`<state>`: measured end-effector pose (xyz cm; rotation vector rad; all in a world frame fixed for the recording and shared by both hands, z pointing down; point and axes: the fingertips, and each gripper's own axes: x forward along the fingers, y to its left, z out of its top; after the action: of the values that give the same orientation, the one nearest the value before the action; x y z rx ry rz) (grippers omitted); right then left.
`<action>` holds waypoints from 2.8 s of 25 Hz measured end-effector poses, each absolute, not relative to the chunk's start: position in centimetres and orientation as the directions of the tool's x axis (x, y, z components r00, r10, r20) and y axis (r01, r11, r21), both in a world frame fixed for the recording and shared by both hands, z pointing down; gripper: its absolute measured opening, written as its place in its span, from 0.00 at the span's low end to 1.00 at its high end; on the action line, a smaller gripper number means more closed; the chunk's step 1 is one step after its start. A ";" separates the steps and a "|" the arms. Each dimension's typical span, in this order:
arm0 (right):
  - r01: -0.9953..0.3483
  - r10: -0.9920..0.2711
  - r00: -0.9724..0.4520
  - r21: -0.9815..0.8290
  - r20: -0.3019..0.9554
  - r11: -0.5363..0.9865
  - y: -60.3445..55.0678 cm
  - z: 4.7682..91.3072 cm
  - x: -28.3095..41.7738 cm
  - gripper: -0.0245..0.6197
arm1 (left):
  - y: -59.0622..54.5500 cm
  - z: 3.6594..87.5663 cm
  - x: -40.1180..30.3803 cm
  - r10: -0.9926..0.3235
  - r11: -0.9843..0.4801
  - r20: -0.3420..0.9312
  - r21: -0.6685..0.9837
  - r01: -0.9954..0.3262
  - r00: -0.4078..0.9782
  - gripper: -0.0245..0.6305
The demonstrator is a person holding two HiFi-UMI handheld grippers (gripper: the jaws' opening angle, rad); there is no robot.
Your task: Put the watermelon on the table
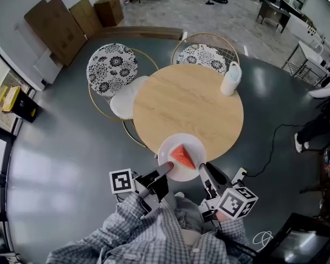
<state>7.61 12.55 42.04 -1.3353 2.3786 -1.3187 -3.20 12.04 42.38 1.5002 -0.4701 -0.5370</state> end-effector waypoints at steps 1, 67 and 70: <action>-0.644 -0.740 -0.605 -0.727 0.294 0.239 12.6 42.1 7.8 0.16 | 12.1 42.4 -3.0 -0.599 -0.003 -0.035 0.999 0.042 0.800 0.09; -0.665 -0.780 -0.516 -0.740 0.354 0.103 -7.0 45.2 8.0 0.16 | -8.6 45.9 -2.7 -0.501 0.075 0.001 0.996 0.042 0.865 0.09; -0.671 -0.780 -0.500 -0.738 0.377 0.073 -8.1 46.4 8.1 0.16 | -9.9 47.1 -2.6 -0.478 0.086 0.004 0.995 0.042 0.878 0.09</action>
<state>8.10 -8.07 46.36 -1.5049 2.2118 -1.4115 -2.56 -9.95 47.11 1.4413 -0.3699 -0.4009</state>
